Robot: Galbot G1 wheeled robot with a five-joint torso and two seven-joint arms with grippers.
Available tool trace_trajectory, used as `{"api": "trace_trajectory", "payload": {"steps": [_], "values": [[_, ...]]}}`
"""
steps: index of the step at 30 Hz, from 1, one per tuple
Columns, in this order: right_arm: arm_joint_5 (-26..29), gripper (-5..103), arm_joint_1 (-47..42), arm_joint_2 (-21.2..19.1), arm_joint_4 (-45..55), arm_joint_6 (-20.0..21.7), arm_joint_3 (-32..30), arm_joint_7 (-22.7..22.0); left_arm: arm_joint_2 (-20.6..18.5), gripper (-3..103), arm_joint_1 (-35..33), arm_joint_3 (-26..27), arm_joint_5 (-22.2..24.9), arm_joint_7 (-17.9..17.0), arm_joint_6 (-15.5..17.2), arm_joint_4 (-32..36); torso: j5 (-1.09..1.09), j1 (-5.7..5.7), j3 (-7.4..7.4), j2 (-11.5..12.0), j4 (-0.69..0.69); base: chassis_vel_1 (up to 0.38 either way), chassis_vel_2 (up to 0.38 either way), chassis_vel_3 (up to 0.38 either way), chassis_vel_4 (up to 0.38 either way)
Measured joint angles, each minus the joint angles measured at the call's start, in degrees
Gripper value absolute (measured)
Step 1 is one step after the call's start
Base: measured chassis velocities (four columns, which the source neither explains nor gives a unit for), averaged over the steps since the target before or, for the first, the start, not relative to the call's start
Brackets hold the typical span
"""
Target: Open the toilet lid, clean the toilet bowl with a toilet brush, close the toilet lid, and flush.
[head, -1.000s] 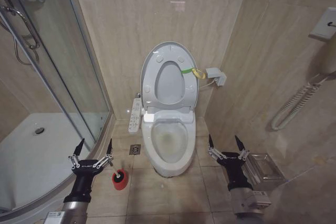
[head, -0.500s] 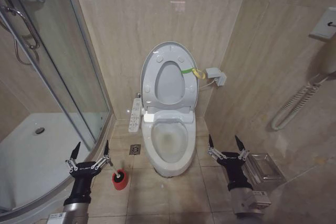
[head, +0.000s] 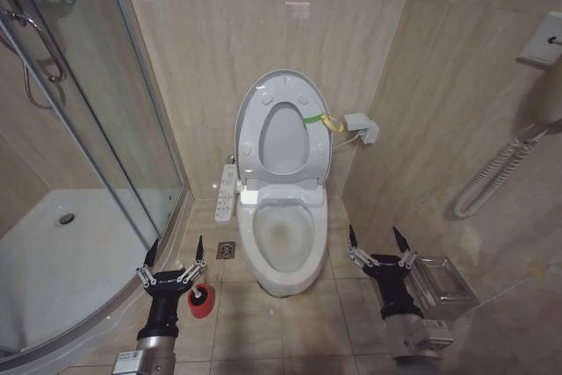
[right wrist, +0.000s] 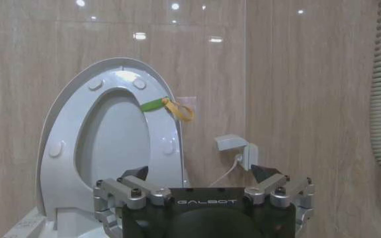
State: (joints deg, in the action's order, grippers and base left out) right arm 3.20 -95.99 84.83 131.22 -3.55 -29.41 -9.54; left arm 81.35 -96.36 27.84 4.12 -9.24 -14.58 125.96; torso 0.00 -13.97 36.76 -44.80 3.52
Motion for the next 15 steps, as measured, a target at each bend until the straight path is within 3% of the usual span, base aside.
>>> {"api": "trace_trajectory", "payload": {"steps": [15], "values": [[0.00,100,0.00,0.00,0.00,0.00,0.00,0.00,4.03,99,-3.99,-1.03,-4.76,-1.76,-1.81,0.91,0.00,0.00,0.00,0.00,0.00,0.000,0.000,0.000,0.000]]}}
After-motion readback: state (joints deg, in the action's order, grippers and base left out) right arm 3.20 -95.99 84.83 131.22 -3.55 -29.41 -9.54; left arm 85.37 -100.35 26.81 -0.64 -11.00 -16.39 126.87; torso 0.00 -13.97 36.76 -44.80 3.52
